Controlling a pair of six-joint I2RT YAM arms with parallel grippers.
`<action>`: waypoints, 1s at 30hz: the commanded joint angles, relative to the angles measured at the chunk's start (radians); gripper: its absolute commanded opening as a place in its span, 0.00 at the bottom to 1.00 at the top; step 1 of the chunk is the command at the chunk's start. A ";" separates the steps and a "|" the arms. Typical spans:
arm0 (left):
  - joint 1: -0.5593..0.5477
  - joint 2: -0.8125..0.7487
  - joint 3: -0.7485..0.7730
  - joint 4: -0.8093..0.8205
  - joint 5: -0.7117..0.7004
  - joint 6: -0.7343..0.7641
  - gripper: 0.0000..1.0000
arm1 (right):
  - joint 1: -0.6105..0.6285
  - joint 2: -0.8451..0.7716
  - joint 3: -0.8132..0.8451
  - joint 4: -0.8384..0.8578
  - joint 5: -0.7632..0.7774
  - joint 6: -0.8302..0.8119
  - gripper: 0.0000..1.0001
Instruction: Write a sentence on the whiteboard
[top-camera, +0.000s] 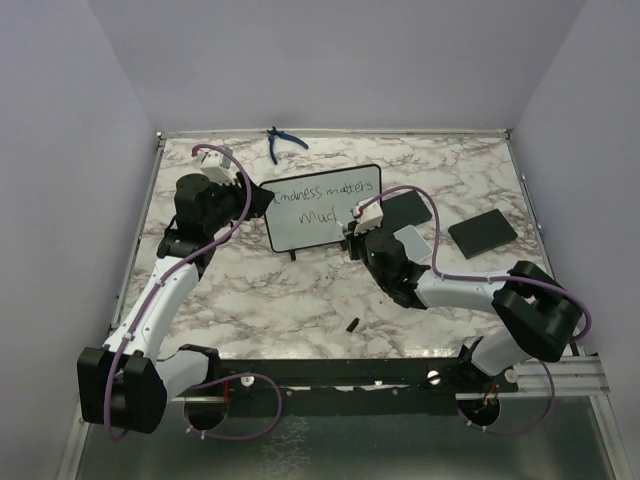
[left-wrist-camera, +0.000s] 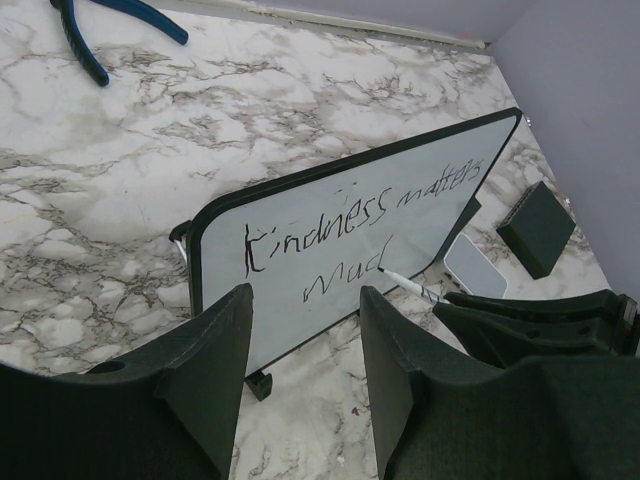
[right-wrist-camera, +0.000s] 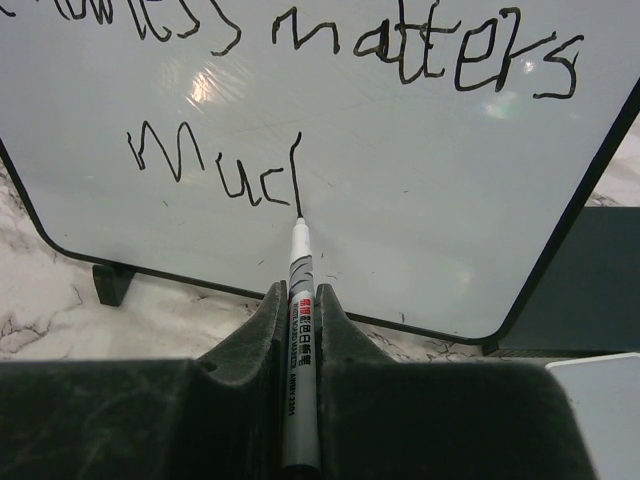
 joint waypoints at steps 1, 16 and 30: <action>-0.003 -0.017 -0.007 0.021 0.019 0.009 0.49 | -0.006 0.011 -0.015 -0.027 0.010 0.021 0.01; -0.003 -0.017 -0.005 0.021 0.020 0.008 0.49 | -0.006 -0.012 0.037 0.035 0.020 -0.035 0.01; -0.004 -0.019 -0.005 0.021 0.022 0.008 0.49 | -0.006 -0.036 0.020 0.034 0.071 -0.052 0.00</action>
